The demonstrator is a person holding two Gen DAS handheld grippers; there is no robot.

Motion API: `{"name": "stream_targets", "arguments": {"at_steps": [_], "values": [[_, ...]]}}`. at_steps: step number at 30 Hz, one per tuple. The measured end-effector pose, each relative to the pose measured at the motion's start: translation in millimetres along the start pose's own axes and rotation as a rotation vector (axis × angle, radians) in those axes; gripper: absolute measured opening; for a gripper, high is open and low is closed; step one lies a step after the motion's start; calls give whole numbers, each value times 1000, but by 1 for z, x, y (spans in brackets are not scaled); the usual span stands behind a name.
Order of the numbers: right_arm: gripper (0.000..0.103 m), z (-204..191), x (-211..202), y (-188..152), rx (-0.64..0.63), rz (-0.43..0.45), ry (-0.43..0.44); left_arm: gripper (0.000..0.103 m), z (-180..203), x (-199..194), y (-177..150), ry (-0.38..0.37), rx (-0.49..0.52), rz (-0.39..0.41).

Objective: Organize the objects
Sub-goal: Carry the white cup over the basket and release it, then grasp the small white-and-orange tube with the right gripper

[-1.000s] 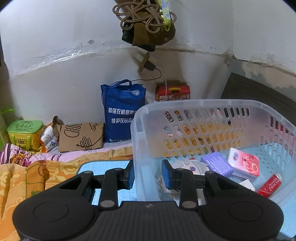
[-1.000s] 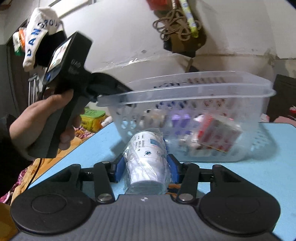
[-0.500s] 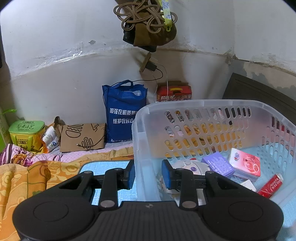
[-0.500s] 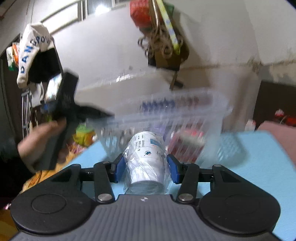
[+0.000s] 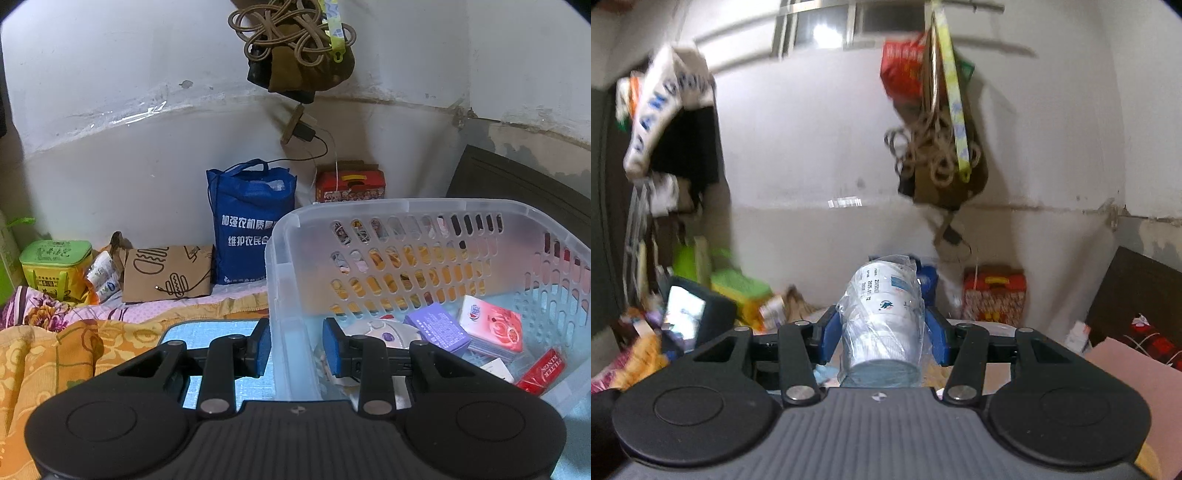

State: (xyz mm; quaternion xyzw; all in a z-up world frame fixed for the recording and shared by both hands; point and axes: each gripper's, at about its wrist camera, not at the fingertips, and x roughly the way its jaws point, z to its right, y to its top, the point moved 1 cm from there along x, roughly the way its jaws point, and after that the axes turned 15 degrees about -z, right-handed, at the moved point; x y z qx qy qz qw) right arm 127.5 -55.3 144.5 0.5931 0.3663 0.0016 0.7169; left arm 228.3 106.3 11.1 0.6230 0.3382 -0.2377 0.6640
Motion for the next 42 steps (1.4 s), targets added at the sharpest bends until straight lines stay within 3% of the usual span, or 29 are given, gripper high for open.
{"name": "stream_targets", "arguments": {"at_steps": [4,7,10,12,16,26,29,33,35,38,42], "values": [[52,-1,36,4,3,-76,25,36,1,0,0,-1,1,2],[56,2,49,3,11,-78,4,36,0,0,1,-2,0,2],[96,12,62,5,32,-70,-46,36,0,1,0,-3,1,1],[97,25,61,3,77,-45,-98,36,0,1,1,-7,2,-2],[96,46,60,-6,145,-72,-71,36,1,1,1,-11,6,-1],[97,50,36,-35,123,-75,-85,36,1,1,0,-14,8,-3],[103,54,11,-50,141,-18,-78,36,2,0,0,-13,9,-1],[103,52,-22,-84,169,76,-134,36,2,1,0,-12,12,4],[103,49,-21,-98,185,51,-124,36,2,1,0,-10,12,3],[103,40,1,-118,196,-65,-63,36,2,1,1,-13,10,1],[103,26,33,-136,177,-211,-77,37,2,1,1,-8,12,3]]}}
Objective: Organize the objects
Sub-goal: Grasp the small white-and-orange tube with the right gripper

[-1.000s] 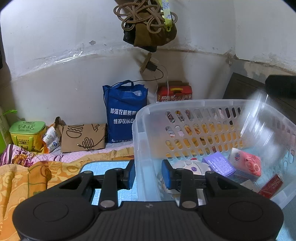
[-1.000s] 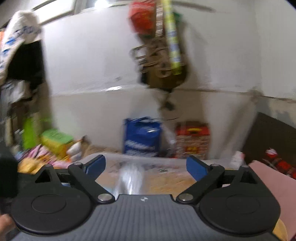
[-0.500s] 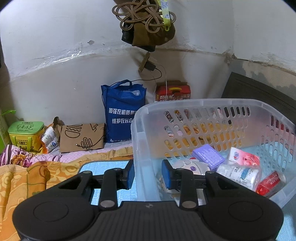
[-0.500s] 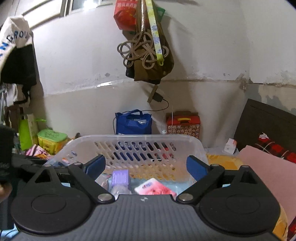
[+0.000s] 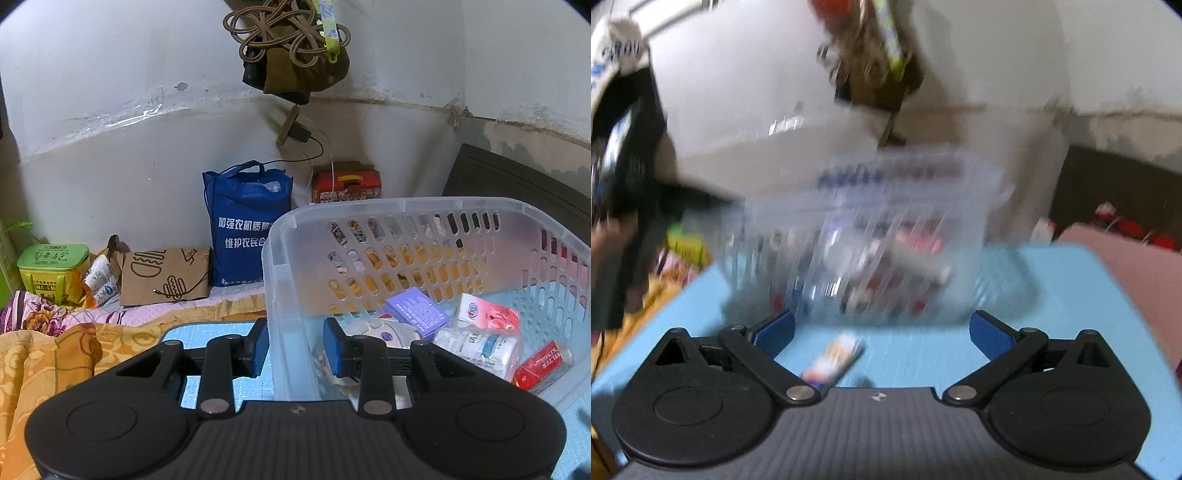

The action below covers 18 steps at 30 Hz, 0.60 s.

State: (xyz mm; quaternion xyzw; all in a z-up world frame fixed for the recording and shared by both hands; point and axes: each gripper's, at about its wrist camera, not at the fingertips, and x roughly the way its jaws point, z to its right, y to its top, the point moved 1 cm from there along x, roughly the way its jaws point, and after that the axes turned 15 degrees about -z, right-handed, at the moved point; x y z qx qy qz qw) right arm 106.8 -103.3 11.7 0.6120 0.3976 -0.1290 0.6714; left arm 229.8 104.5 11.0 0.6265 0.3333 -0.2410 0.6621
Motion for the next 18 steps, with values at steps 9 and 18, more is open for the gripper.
{"name": "stream_targets", "arguments": {"at_steps": [9,18], "values": [[103,-16,35,-11,9,-180,-1,37,-1,0,0,-3,1,1],[90,-50,47,-13,-97,-194,-75,37,-1,1,-1,-6,-1,0]]}}
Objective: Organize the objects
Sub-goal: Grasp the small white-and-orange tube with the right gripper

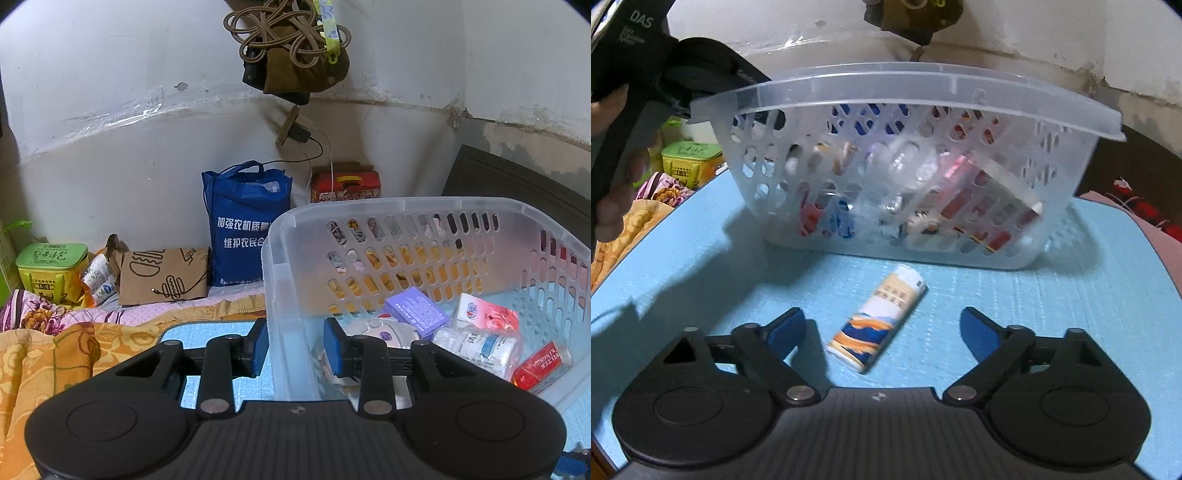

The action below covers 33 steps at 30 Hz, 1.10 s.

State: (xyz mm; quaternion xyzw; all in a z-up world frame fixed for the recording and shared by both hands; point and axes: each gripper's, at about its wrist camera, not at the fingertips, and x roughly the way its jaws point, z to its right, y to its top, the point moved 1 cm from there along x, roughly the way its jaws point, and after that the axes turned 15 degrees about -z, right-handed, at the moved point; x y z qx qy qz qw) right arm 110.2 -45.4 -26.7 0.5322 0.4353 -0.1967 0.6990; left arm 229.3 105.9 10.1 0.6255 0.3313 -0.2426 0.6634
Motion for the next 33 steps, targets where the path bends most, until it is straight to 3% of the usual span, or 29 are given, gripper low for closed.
{"name": "stream_targets", "arguments": {"at_steps": [3,5,11,25,33], "values": [[83,-1,1,2,-5,6,3,37,0,0,0,-2,0,-1],[66,-1,-1,0,-10,18,0,37,-1,0,-1,-3,1,-1],[36,8,-7,-6,-14,22,15,37,-1,0,-1,-6,1,1],[28,5,-12,-15,-51,71,-13,37,-2,-1,-1,-3,-6,3],[27,15,-33,-28,-25,107,49,37,-2,-1,0,-4,-8,4]]}}
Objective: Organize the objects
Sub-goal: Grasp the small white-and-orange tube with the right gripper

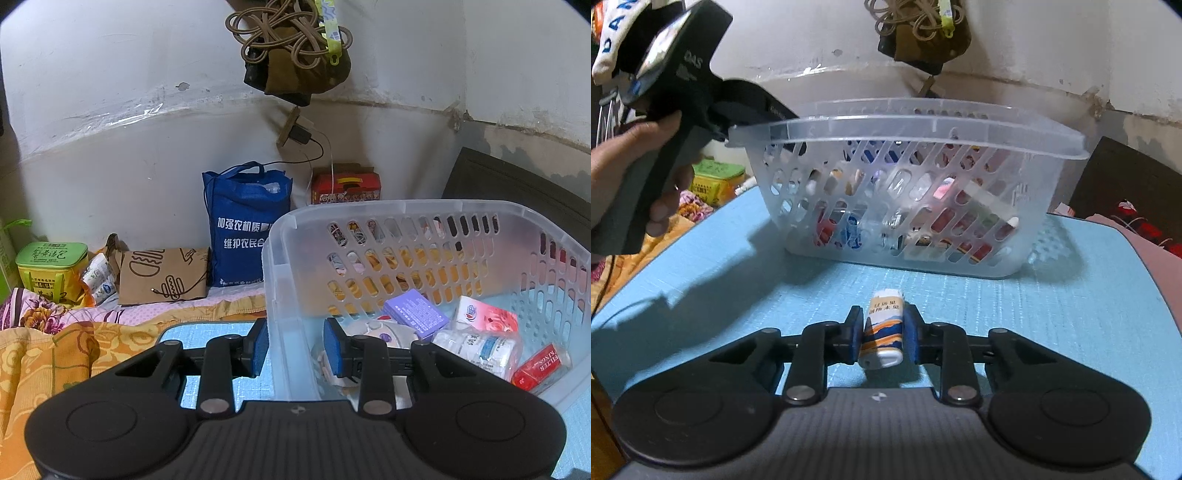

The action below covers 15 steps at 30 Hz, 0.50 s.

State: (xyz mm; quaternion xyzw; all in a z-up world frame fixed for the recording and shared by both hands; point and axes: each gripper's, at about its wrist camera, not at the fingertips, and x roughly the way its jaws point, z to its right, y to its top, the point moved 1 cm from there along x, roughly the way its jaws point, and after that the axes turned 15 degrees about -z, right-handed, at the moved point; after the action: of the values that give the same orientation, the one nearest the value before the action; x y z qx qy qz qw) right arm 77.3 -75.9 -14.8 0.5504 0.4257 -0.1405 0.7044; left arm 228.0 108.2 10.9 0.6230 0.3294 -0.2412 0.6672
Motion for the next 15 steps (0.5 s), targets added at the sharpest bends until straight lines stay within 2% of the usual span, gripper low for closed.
{"name": "stream_targets", "arguments": {"at_steps": [9,11,15], "values": [[23,0,-14,-4,-5,20,23,37,-1,1,1,-1,-1,-1],[12,2,-13,-4,-2,11,26,37,-2,0,1,-1,-1,-1],[12,5,-8,-5,-1,-8,16,37,-2,0,1,1,-1,-2]]}}
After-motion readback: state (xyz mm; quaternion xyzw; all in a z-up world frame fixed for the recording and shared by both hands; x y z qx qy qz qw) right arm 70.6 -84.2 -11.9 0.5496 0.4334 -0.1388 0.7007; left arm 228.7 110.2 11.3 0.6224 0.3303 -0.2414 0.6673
